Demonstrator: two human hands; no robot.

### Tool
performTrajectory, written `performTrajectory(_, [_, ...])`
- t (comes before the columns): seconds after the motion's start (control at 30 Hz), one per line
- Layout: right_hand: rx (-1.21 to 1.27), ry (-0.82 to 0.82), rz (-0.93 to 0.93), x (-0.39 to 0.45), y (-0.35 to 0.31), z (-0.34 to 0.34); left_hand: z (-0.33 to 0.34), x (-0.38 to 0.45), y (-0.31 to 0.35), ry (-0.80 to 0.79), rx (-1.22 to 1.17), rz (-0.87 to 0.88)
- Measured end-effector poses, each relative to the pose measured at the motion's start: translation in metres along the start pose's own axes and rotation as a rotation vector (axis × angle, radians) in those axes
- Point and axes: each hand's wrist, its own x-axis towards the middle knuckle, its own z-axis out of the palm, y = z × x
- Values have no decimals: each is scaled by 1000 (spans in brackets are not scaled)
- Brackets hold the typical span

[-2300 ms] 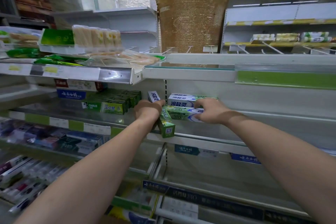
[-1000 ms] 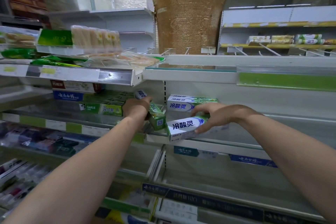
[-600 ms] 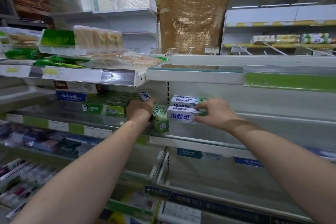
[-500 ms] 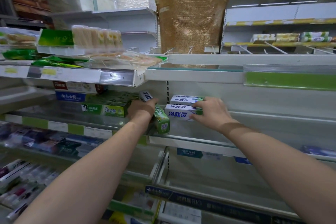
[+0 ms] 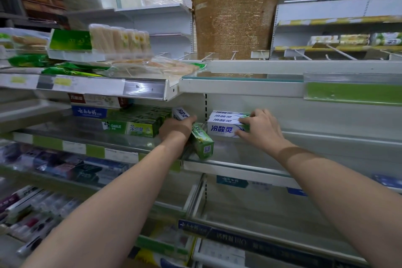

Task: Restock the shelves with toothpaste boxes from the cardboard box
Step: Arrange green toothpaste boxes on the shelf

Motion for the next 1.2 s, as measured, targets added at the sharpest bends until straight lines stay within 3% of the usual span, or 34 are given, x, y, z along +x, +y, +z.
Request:
performTrajectory(0.27, [-29, 1, 13, -4, -6, -2, 9, -28, 9, -111, 108, 47])
performTrajectory(0.43, [54, 117, 84, -17, 8, -8, 17, -41, 14, -183, 435, 124])
performTrajectory(0.6, [112, 164, 168, -31, 31, -20, 27, -52, 19, -147, 744, 287])
performTrajectory(0.7, [120, 178, 212, -40, 41, -26, 23, -55, 15, -27, 963, 490])
performTrajectory(0.77, [120, 160, 243, -45, 46, -30, 13, -51, 11, 50, 910, 667])
performTrajectory(0.83, [124, 154, 273, -50, 50, -33, 2, -42, 7, -71, 778, 860])
performTrajectory(0.93, [139, 140, 316, -56, 54, -34, -11, -40, 1, -349, 851, 1054])
performTrajectory(1.03, [136, 123, 339, -61, 58, -35, -15, -49, -1, -479, 883, 1031])
performTrajectory(1.2, [157, 134, 386, -66, 67, -39, 10, -66, 2, -356, 947, 963])
